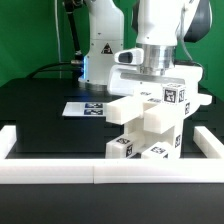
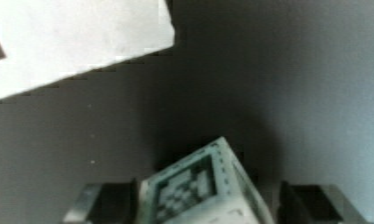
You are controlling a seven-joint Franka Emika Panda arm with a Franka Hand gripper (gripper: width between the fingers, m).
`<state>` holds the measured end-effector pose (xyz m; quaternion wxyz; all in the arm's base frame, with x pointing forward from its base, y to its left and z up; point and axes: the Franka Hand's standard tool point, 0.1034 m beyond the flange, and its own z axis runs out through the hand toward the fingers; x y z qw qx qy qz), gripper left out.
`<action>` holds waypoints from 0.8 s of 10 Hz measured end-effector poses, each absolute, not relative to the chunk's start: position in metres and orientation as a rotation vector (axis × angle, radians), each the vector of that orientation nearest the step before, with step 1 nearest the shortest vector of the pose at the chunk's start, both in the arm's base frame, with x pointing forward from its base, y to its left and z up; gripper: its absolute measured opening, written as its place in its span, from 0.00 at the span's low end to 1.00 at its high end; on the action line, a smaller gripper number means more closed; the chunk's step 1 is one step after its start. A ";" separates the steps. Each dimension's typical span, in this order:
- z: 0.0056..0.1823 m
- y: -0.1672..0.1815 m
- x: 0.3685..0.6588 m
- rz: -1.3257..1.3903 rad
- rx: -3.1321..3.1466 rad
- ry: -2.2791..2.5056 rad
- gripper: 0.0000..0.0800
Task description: Assemble chair
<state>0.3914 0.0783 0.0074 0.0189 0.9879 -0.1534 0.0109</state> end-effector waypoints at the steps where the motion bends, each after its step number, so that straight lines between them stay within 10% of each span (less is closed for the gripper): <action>1: 0.007 0.078 0.391 0.034 3.066 -0.477 0.32; 4: 0.013 0.077 0.390 0.029 3.072 -0.488 0.03; 8: 0.019 0.076 0.386 0.032 3.078 -0.495 0.00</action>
Offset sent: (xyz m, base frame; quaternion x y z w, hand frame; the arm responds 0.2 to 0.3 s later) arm -0.0088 -0.0055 0.0175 0.0018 -0.0169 0.0080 0.9998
